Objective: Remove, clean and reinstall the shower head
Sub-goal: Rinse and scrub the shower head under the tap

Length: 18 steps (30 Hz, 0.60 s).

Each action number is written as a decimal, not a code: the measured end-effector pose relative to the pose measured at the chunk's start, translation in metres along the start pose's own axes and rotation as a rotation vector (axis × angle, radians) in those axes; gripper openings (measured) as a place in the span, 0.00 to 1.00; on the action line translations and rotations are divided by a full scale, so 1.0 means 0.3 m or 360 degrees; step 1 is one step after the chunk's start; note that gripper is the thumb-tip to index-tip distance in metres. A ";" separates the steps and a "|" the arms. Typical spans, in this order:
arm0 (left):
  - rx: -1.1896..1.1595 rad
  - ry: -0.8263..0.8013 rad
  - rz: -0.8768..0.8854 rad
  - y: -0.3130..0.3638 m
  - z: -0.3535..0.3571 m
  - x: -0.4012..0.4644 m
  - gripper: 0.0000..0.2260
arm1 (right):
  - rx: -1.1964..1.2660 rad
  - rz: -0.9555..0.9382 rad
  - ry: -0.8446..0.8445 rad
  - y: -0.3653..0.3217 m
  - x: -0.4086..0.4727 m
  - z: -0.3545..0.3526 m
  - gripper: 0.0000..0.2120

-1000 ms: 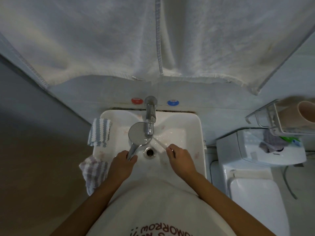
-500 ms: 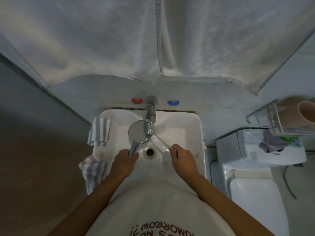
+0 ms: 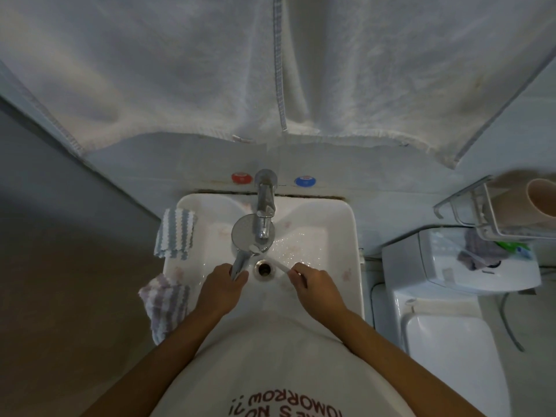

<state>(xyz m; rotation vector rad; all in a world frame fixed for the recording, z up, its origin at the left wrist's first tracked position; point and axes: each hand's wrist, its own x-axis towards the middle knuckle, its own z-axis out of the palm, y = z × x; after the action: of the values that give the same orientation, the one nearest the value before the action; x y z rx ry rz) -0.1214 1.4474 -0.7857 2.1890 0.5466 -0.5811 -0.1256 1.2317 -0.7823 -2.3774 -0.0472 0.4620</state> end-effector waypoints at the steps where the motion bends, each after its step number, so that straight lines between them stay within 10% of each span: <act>1: 0.0016 -0.0008 0.0005 0.000 0.001 0.000 0.14 | 0.0004 0.0029 0.0053 0.004 0.005 -0.004 0.13; 18: 0.0230 -0.0024 0.0166 0.010 0.007 -0.012 0.15 | 0.0010 0.0022 0.0018 0.002 -0.008 0.001 0.13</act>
<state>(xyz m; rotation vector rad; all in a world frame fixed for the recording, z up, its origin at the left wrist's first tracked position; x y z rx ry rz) -0.1232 1.4432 -0.7834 2.3316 0.3904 -0.5965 -0.1281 1.2311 -0.7822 -2.3752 -0.0244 0.4543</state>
